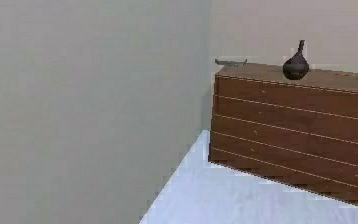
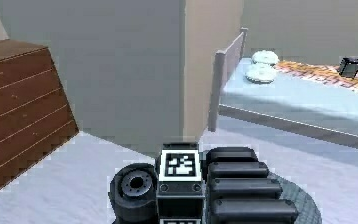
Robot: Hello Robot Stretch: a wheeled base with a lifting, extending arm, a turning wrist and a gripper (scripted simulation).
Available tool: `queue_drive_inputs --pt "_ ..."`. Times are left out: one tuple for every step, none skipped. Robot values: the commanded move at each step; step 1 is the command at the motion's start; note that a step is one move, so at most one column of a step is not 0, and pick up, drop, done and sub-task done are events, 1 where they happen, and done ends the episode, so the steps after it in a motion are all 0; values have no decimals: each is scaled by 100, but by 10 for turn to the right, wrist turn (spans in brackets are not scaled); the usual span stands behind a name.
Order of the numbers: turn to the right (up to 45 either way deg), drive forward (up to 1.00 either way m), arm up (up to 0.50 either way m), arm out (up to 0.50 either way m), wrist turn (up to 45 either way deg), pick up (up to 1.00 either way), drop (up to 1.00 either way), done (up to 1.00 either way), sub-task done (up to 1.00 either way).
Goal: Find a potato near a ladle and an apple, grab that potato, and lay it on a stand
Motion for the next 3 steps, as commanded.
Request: queue_drive_inputs --pt "-450 0 0 0 0 0 0 0 0" --pt "-450 0 0 0 0 0 0 0 0" --pt "450 0 0 0 0 0 0 0 0"
